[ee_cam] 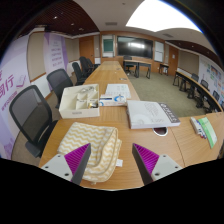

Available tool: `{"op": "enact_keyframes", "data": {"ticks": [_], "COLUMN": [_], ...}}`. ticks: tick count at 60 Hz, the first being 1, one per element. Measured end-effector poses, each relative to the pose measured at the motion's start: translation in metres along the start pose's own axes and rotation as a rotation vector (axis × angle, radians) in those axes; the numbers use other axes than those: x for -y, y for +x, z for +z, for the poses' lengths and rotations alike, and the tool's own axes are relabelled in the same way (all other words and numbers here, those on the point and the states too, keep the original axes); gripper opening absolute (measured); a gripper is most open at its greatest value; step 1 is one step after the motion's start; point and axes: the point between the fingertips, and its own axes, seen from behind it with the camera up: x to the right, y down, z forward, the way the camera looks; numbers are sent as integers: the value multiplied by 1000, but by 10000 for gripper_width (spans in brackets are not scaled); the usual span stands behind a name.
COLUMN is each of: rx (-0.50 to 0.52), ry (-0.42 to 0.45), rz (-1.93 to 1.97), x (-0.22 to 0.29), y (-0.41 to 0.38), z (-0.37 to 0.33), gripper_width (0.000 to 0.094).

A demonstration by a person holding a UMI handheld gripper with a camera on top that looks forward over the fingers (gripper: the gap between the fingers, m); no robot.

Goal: Fold towel

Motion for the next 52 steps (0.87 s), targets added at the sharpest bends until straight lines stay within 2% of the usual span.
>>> {"op": "enact_keyframes", "data": {"ticks": [18, 36, 52], "rx": [-37, -76, -83], "ry": [72, 64, 98], "rz": [-56, -63, -81], "x": [7, -50, -65], "y": [-27, -67, -73], "z": [-139, -289, -348], "gripper_width": [853, 854, 852]}}
